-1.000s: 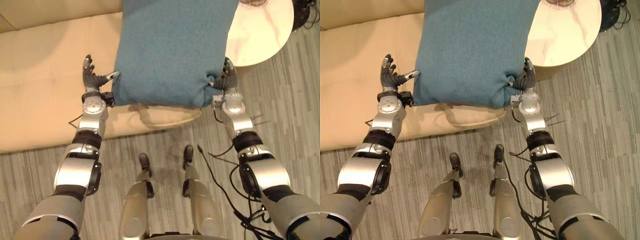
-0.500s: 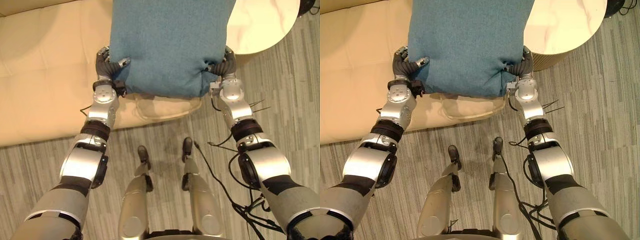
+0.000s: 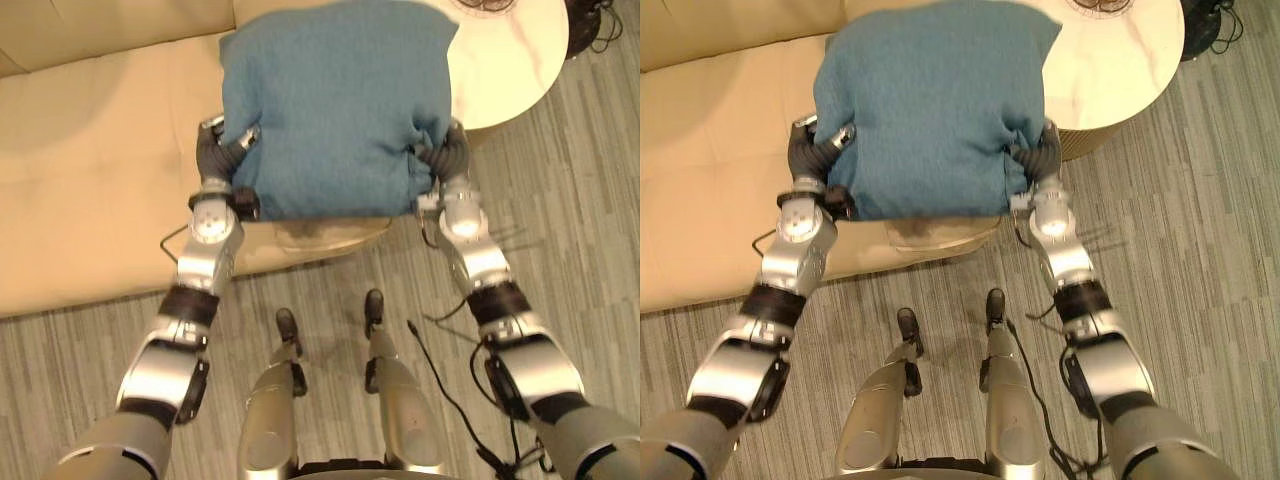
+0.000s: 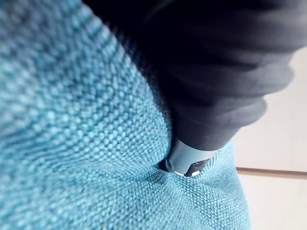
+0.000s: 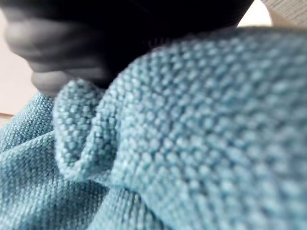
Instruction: Pick up cushions and gather them together orderly.
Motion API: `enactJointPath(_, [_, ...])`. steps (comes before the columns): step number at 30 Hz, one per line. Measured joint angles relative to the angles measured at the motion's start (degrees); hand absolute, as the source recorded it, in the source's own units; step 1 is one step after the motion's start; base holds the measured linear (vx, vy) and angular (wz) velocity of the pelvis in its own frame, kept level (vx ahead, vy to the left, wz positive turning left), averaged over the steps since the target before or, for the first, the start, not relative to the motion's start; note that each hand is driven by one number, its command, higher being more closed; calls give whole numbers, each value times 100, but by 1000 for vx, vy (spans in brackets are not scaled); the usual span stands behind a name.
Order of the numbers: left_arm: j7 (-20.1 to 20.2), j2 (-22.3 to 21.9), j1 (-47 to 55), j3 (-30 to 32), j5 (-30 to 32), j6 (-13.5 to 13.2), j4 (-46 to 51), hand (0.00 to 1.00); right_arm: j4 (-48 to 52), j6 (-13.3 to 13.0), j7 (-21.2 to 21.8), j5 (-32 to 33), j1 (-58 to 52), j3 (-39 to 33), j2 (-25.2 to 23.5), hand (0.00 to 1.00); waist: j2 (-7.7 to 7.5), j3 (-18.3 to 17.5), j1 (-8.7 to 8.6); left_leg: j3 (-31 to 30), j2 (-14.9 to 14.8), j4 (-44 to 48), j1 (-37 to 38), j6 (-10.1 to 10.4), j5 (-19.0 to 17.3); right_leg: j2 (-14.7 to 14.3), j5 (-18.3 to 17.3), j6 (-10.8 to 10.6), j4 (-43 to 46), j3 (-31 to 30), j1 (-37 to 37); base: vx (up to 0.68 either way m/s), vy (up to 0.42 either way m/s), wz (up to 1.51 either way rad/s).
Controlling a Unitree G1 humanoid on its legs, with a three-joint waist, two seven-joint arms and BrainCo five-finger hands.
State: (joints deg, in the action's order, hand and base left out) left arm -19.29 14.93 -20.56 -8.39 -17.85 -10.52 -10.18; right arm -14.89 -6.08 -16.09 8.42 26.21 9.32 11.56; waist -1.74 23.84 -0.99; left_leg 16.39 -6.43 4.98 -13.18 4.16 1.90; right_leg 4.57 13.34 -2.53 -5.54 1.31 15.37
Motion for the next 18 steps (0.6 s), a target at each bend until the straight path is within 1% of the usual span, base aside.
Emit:
enactJointPath(1, [-1, -91, 265, 0, 38, 0, 139, 100, 161, -2, 11, -2, -225, 1, -40, 100, 3, -90, 1, 20, -11, 27, 4, 2, -34, -6, -11, -9, 0, -18, -8, 79, 3, -15])
enactJointPath(3, [-1, -384, 1165, -2, 81, -2, 591, 100, 749, -15, 151, -6, -948, 2, -148, 100, 13, -390, 15, 56, -74, 186, 40, 12, -169, -44, -62, 2, 0, -42, -95, 76, -1, -11])
enactJointPath(4, [-1, -455, 1364, -1, 81, -2, 696, 100, 885, -21, 189, -7, -1100, 2, -169, 100, 12, -455, 20, 61, -79, 186, 79, 11, -179, -48, -74, -1, 0, -43, -129, 75, -1, -8])
enactJointPath(6, [9, -644, 2117, -3, 104, -3, 1128, 100, 1452, -39, 370, -30, -1655, 25, -215, 100, 17, -754, 38, 84, -96, 180, 223, 25, -235, -56, -134, -16, 3, -47, -253, 78, 7, -5])
enactJointPath(7, [14, -680, 2295, -3, 128, -4, 1244, 100, 1595, -60, 425, -75, -1803, 41, -214, 100, 20, -843, 48, 92, -99, 180, 252, 30, -255, -58, -146, -18, 4, -47, -280, 80, 15, -6])
enactJointPath(9, [43, -769, 2837, -3, 277, -63, 1626, 100, 2085, -226, 547, -381, -2293, 102, -216, 100, 25, -1058, 105, 140, -100, 176, 470, 36, -330, -62, -201, -65, 22, -74, -457, 61, 17, -9])
enactJointPath(11, [55, -784, 3054, -2, 327, -143, 1761, 100, 2283, -334, 620, -621, -2481, 127, -221, 100, 19, -1193, 158, 207, -79, 165, 567, 19, -354, -47, -216, -86, 46, -134, -495, 17, 32, -18])
enactJointPath(12, [58, -790, 3155, 0, 454, -217, 1787, 100, 2355, -463, 625, -813, -2550, 151, -233, 100, 28, -1238, 193, 287, -63, 192, 641, -10, -391, -29, -240, -118, 135, -191, -499, -6, 38, -22])
enactJointPath(14, [53, -787, 3256, 7, 518, -257, 1797, 100, 2355, -489, 624, -922, -2555, 230, -265, 100, 23, -1242, 205, 361, -62, 307, 651, -49, -445, -9, -301, -168, 361, -281, -414, -79, 53, -19])
enactJointPath(16, [53, -794, 3322, 3, 526, -261, 1797, 100, 2354, -491, 623, -1027, -2608, 240, -262, 100, 29, -1242, 183, 338, -60, 545, 495, -107, -542, 32, -446, -232, 730, -311, -215, -114, 55, -1])
enactJointPath(17, [53, -796, 3322, 2, 541, -255, 1796, 100, 2353, -491, 621, -1063, -2685, 238, -251, 100, 26, -1244, 176, 302, -54, 634, 372, -143, -552, 75, -464, -285, 878, -337, -136, -144, 49, 18])
enactJointPath(18, [54, -788, 3315, 9, 633, -254, 1795, 100, 2349, -490, 619, -1073, -2800, 229, -238, 100, 51, -1247, 186, 239, -117, 699, 254, -251, -540, 75, -494, -493, 988, -369, -85, -167, 36, 61])
